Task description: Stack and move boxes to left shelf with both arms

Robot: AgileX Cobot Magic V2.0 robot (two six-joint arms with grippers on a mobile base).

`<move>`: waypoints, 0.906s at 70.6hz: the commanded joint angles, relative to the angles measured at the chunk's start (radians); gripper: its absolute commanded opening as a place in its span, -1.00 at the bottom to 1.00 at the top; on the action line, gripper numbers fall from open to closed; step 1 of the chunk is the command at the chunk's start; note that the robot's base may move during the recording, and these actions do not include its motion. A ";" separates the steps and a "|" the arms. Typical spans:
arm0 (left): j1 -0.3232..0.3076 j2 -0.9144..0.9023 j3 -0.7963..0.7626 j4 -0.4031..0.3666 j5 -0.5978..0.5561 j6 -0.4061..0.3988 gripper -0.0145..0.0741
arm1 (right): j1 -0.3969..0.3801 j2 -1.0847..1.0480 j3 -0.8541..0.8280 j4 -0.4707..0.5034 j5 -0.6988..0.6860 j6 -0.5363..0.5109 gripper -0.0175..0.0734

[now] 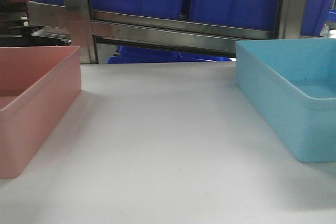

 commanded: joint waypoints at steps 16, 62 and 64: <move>-0.004 -0.046 -0.030 0.023 -0.010 0.004 -0.68 | -0.006 -0.014 -0.019 -0.007 -0.087 -0.011 -0.54; -0.077 -0.141 -0.187 0.011 0.138 -0.354 -0.68 | -0.006 -0.014 -0.019 -0.007 -0.087 -0.011 -0.54; -0.084 -0.152 -0.191 0.011 0.138 -0.382 -0.68 | -0.006 -0.014 -0.019 -0.007 -0.087 -0.011 -0.54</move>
